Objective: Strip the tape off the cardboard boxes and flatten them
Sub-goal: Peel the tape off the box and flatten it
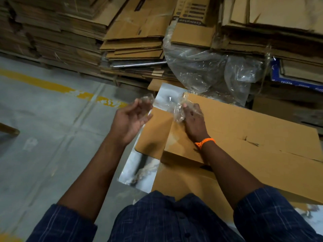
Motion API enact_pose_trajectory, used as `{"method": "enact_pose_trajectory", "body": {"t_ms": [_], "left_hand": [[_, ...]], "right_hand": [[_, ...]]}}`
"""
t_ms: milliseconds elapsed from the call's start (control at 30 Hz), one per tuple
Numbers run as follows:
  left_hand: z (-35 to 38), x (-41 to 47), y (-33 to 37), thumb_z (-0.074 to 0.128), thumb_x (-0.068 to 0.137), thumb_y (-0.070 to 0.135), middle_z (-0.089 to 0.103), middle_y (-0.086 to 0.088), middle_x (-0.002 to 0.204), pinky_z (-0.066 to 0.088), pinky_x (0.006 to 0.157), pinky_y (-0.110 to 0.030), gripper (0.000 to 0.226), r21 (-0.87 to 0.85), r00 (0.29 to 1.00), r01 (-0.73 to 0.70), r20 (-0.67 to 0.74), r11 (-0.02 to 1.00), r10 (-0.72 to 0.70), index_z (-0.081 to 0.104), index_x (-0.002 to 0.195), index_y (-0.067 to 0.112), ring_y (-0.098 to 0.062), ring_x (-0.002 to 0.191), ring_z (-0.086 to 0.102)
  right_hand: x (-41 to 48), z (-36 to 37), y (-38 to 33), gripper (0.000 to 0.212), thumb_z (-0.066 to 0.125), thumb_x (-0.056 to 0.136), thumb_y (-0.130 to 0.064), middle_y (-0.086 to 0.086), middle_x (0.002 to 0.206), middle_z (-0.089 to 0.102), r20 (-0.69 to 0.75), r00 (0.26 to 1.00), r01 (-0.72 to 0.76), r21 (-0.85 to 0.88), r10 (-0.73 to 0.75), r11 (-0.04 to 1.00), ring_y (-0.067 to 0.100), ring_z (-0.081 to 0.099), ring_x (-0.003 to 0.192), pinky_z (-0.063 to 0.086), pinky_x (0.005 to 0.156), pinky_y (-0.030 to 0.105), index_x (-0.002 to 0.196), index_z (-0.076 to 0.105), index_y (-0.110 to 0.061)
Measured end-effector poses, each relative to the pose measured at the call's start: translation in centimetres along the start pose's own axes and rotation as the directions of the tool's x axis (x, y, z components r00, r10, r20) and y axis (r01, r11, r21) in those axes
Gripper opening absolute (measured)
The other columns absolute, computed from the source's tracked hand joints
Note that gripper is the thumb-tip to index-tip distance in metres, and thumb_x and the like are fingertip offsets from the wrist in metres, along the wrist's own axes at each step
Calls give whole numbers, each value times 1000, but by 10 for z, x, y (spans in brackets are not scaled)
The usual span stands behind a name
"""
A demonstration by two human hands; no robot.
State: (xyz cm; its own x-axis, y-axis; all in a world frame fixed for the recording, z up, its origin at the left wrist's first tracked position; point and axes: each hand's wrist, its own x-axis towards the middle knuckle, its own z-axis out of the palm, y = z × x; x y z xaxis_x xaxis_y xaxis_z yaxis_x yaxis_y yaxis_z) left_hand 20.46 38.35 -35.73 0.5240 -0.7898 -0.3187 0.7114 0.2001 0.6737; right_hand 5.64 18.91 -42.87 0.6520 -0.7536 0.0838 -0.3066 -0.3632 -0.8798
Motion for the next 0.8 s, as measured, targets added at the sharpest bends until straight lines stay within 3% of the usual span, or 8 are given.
{"method": "enact_pose_trajectory", "body": {"t_ms": [100,200,300,433,500,600,700,800], "left_hand": [[25,34,31,50,101,18,73,3,101,48,95,-34,14,119,986,-167,-8,979,169,64,100,19,-12,105,66],[51,67,50,55,101,18,70,3,104,44,95,-34,10,358,959,-278,52,891,278,59,96,25,-9,105,64],[78,90,55,58,100,12,66,3,111,50,90,-26,12,493,943,-330,143,805,300,57,97,24,-5,103,63],[92,123,54,65,95,11,62,-3,114,53,82,-18,16,532,911,-409,201,742,359,58,106,19,-12,106,59],[90,134,55,69,89,15,63,-5,123,53,89,-24,24,521,905,-422,195,742,378,60,111,21,-16,113,59],[82,143,55,68,91,12,64,-1,121,53,91,-26,24,561,895,-434,173,705,412,61,111,21,-9,111,61],[66,145,50,67,95,20,70,7,105,52,90,-27,9,613,902,-389,105,687,418,63,103,22,-2,97,64],[44,140,31,59,103,30,72,13,85,48,82,-26,18,648,955,-198,-41,735,293,68,88,26,-1,84,63]], "right_hand": [[7,-12,-7,61,36,101,-64,3,106,73,43,969,-242,333,241,911,11,65,97,48,96,34,110,74,-16],[19,-29,-11,46,54,102,-39,12,113,67,168,942,-330,607,289,723,21,61,95,52,87,31,132,60,-5],[27,-37,-10,65,76,87,-25,6,131,50,129,979,-167,65,158,984,12,60,97,49,83,13,144,46,-19],[61,-30,-3,87,76,75,-51,13,139,46,0,996,84,-443,-94,893,27,43,129,39,108,34,146,42,-16],[84,-28,-5,76,76,81,-47,17,136,54,91,995,82,-515,-40,853,33,46,129,40,107,39,141,49,-8],[115,-27,-11,29,65,95,-32,19,105,70,214,976,109,-590,25,800,37,63,101,46,80,38,105,72,-6],[141,-28,-9,31,54,100,-18,27,89,69,177,977,12,-602,119,798,38,64,83,46,70,40,82,69,2],[153,-23,-13,33,37,104,-6,21,62,55,71,901,-414,-150,427,898,23,53,51,46,47,28,76,54,-6]]}}
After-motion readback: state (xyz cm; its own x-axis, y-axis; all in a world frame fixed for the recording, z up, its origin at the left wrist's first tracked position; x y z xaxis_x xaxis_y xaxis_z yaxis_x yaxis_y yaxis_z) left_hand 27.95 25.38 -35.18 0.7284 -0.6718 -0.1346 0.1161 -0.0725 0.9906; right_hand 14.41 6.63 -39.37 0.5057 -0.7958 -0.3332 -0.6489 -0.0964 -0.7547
